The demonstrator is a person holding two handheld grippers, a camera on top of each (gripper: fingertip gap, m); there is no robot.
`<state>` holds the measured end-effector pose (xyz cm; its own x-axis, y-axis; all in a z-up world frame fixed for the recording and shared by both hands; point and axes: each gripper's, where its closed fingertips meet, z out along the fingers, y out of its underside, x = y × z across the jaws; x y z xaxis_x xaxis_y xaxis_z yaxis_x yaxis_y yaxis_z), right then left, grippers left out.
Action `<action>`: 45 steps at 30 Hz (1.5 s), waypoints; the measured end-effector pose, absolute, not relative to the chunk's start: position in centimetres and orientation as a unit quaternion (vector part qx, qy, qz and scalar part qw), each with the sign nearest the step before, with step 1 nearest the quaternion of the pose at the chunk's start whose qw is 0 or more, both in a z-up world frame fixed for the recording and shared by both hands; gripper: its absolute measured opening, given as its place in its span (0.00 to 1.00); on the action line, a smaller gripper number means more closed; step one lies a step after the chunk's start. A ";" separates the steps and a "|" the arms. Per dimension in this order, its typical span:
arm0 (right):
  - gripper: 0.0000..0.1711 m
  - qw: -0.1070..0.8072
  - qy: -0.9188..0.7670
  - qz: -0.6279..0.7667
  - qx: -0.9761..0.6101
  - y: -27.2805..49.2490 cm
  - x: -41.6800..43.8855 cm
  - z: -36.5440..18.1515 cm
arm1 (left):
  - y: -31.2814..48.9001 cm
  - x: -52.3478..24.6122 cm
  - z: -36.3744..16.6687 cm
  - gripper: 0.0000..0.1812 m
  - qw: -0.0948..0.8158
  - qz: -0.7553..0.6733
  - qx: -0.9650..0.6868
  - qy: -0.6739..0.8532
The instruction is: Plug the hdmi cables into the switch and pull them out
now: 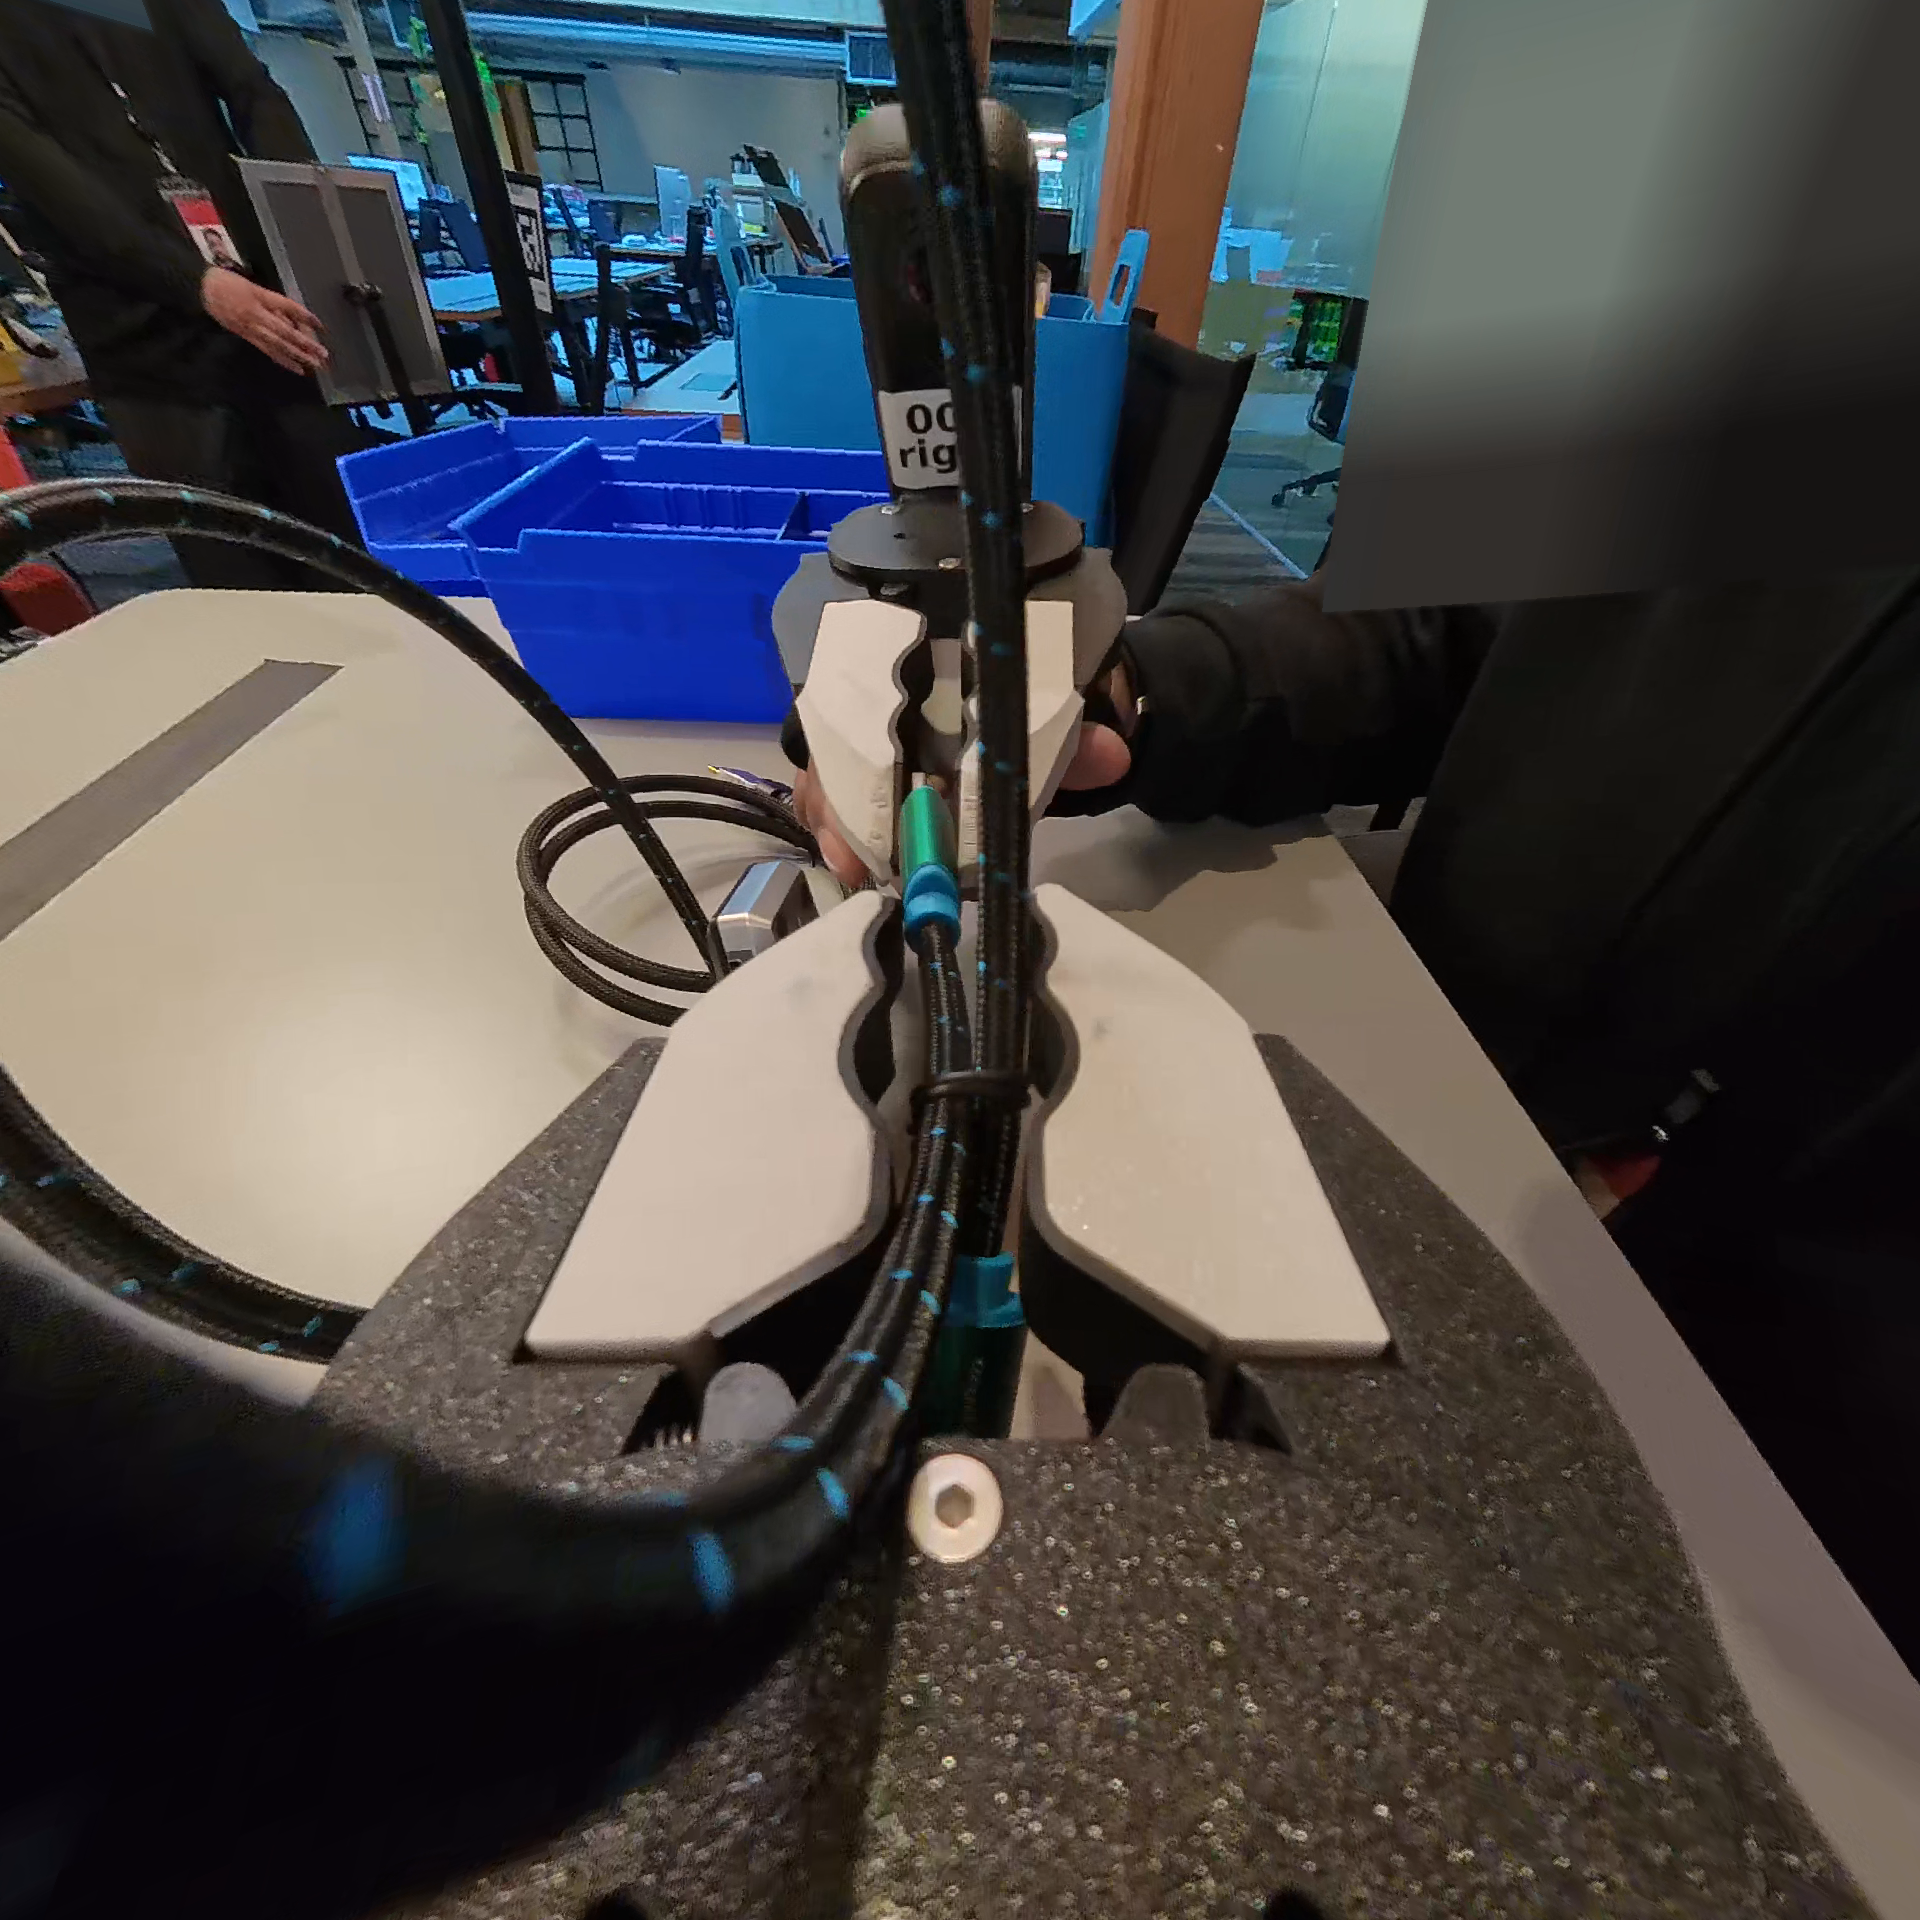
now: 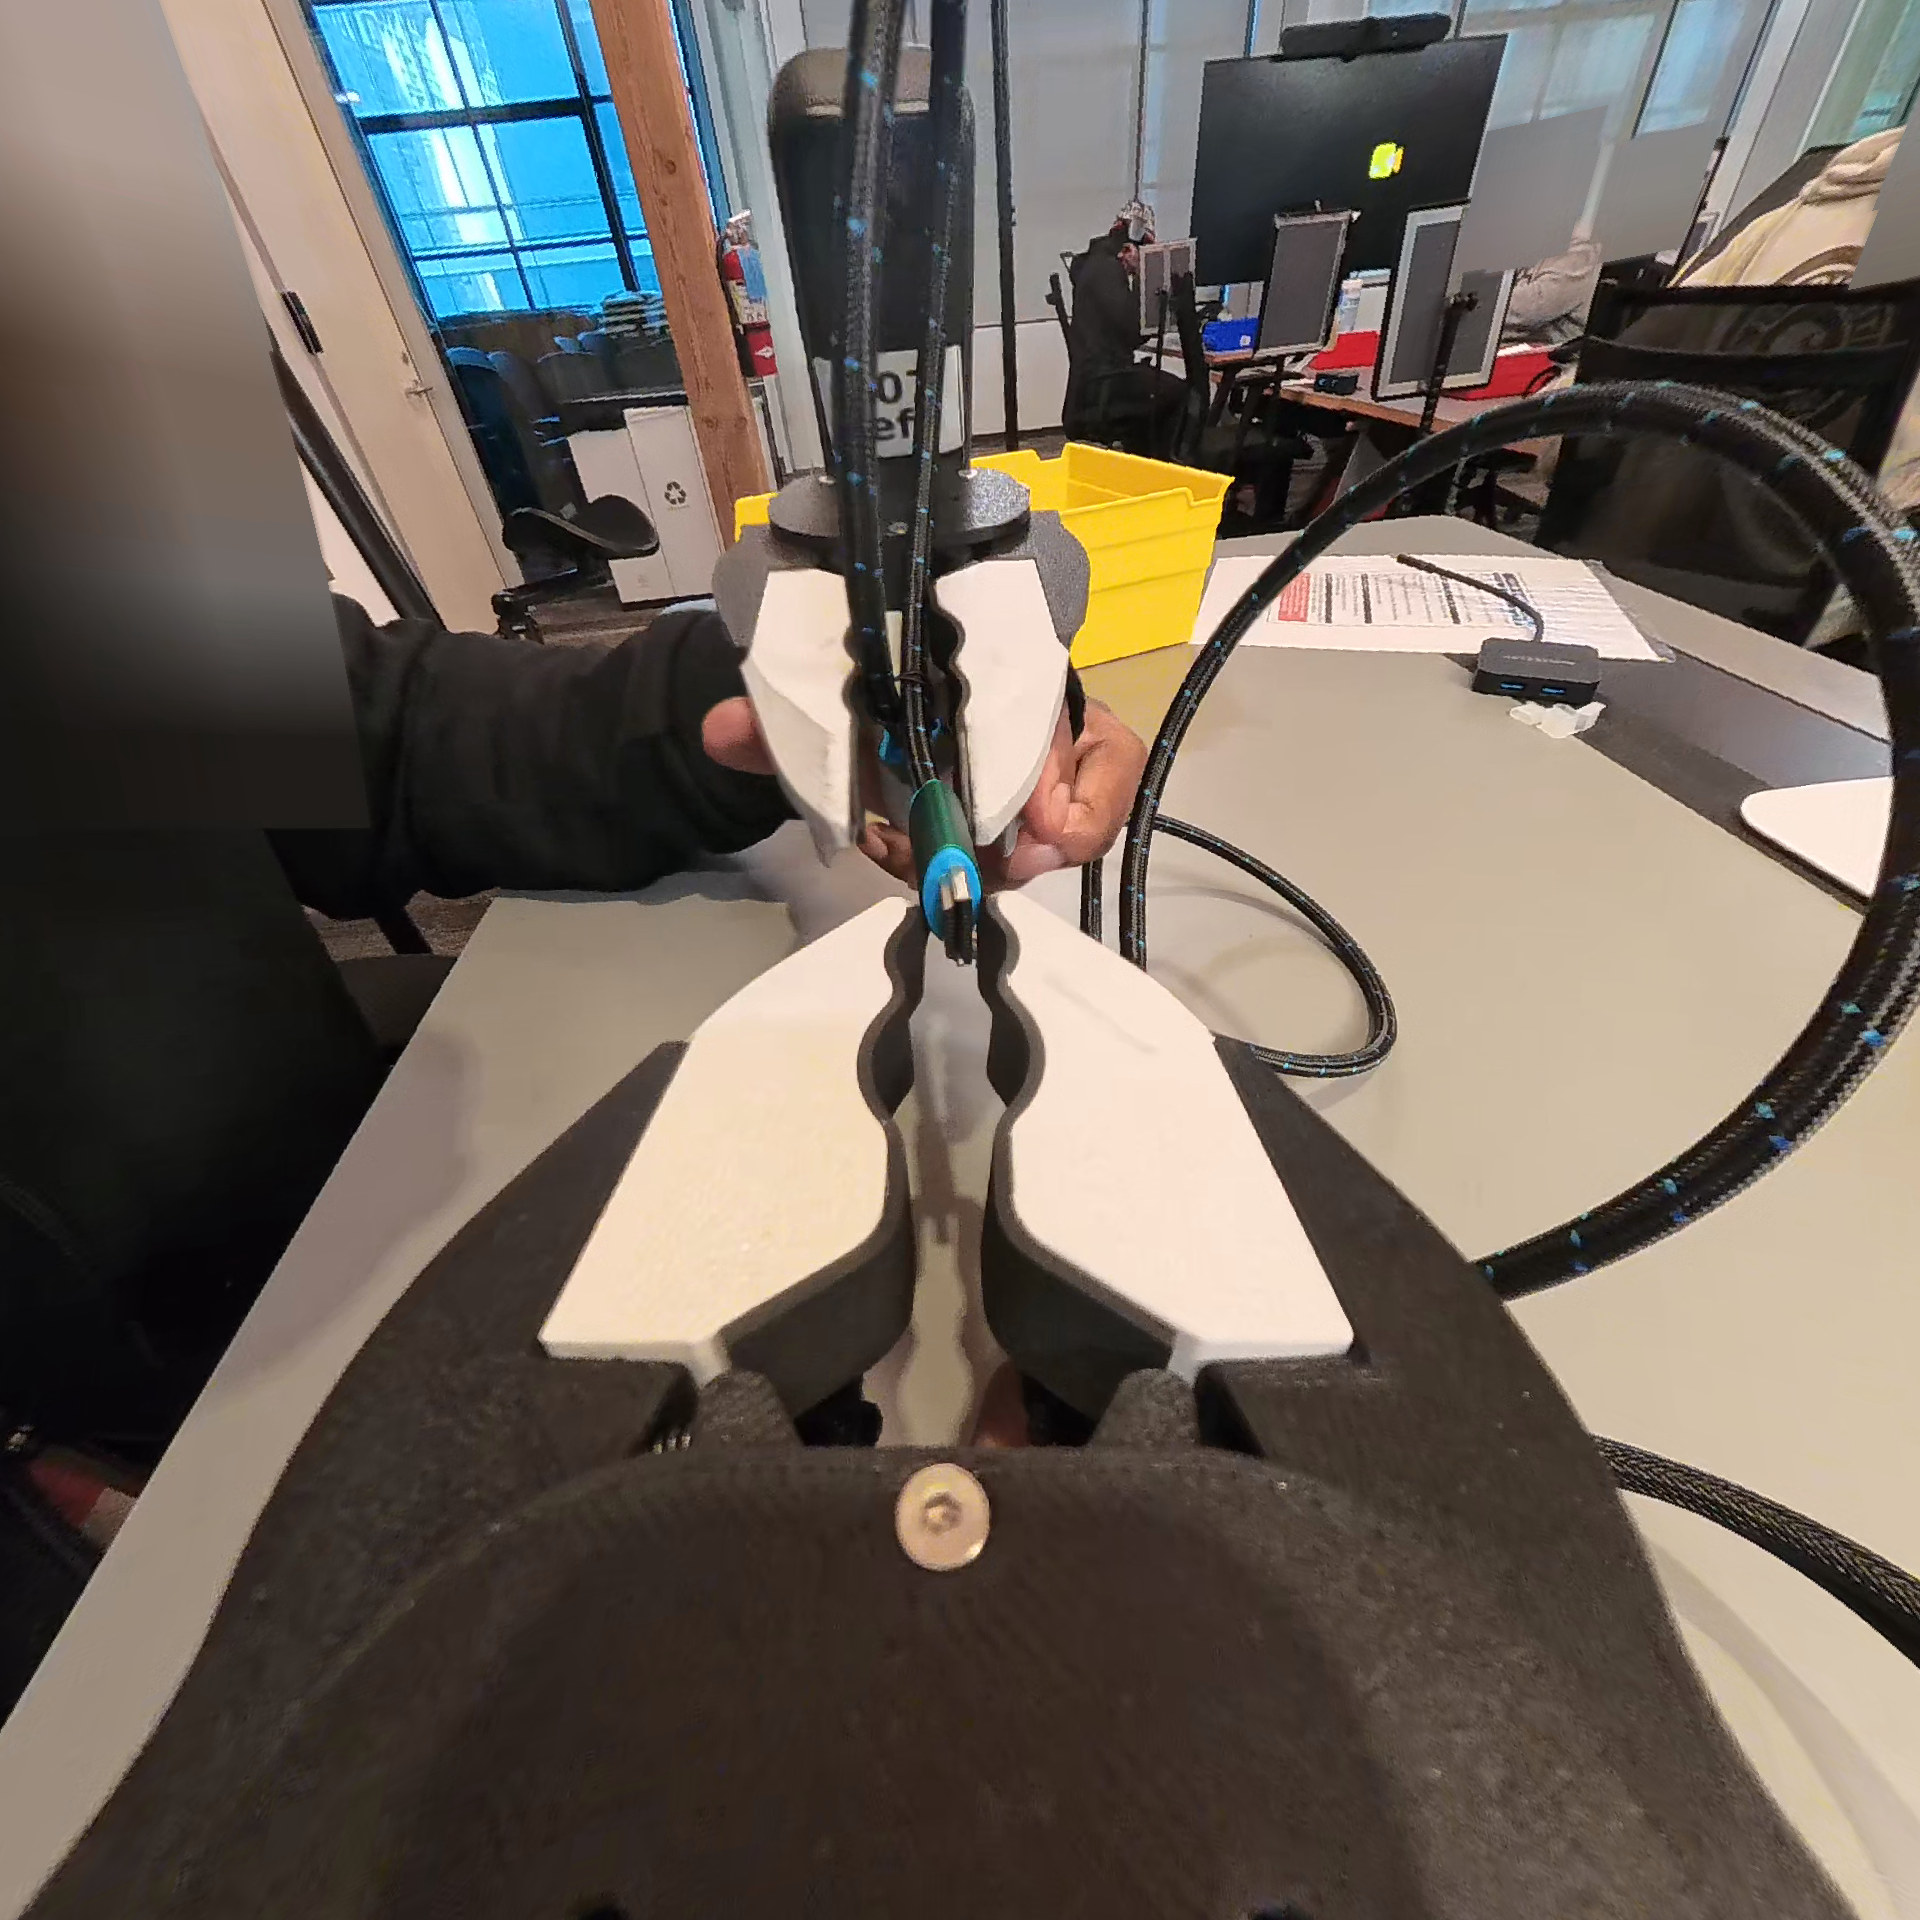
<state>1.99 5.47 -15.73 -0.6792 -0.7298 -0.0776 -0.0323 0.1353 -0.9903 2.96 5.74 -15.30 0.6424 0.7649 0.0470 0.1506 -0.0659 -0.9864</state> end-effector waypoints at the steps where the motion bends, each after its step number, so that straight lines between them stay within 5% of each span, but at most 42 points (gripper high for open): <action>1: 0.06 0.291 0.697 -0.596 -0.273 5.4 2.0 -15.8 | 5.7 2.9 -15.3 0.11 0.597 0.260 -0.681 -0.337; 15: 0.06 0.273 0.711 -0.587 -0.276 5.2 1.6 -16.4 | 5.0 2.0 -15.8 0.07 0.572 0.291 -0.686 -0.342; 22: 0.19 0.225 0.741 -0.577 -0.259 5.2 -3.1 -16.5 | 3.0 2.2 -15.9 0.06 0.562 0.307 -0.679 -0.358; 31: 0.22 0.189 0.797 -0.492 -0.296 5.0 -3.3 -21.4 | 2.4 1.7 -17.9 0.06 0.507 0.298 -0.703 -0.400; 45: 0.13 0.158 0.810 -0.458 -0.331 3.9 -1.6 -23.7 | 2.4 1.8 -18.8 0.06 0.464 0.272 -0.727 -0.427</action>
<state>-1.64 3.93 -23.66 -0.7302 -0.6816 0.0473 -0.3919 0.3611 -0.8462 1.80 2.41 -18.81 0.4877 0.8730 0.0004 0.3671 -0.2046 -0.9074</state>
